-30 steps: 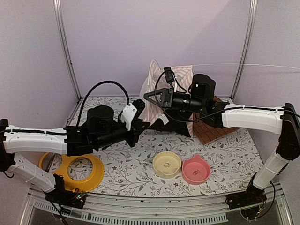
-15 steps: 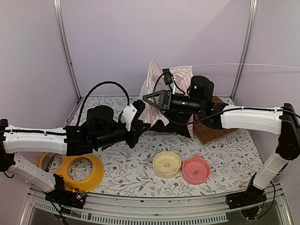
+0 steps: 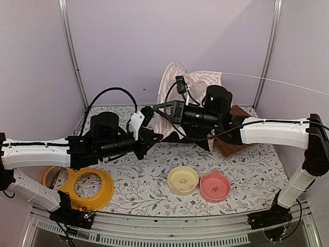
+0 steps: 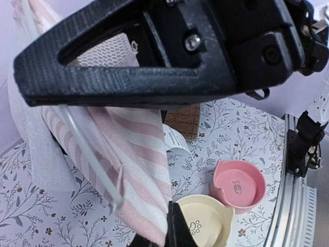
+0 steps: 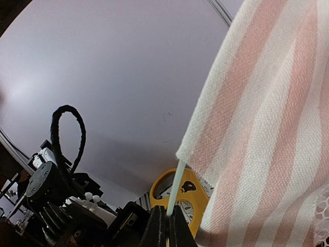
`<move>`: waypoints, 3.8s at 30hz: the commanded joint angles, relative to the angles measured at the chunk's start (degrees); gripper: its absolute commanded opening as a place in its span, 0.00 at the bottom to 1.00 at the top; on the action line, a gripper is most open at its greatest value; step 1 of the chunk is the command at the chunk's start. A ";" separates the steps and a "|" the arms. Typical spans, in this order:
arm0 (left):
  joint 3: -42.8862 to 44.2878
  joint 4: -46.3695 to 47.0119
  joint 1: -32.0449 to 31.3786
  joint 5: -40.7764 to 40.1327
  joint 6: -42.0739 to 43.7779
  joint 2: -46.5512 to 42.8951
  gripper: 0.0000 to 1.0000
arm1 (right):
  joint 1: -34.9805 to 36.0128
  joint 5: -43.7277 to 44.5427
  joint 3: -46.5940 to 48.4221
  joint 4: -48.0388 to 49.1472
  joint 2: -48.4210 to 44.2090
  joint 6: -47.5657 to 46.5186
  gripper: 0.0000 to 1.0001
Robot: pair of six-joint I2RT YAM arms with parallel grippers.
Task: Set up the pet tent
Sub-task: Insert the tent pole into the pole socket of the pet tent, then pick up the tent pole from the tent.
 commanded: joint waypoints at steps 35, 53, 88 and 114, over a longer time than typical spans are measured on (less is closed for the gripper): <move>-3.59 -1.38 6.14 15.99 -5.12 -4.96 0.00 | 1.58 12.45 1.00 -1.66 -0.86 -10.45 0.00; -3.38 0.50 8.02 17.22 -6.29 -3.90 0.10 | 2.31 13.60 1.88 -2.81 0.49 -11.50 0.00; 3.25 0.70 9.59 2.49 -4.85 1.74 0.30 | 4.53 13.16 4.79 -6.58 2.55 -13.91 0.00; 43.14 -32.27 20.51 3.00 -5.12 13.86 0.57 | 14.57 24.41 3.81 -10.09 8.30 -29.53 0.00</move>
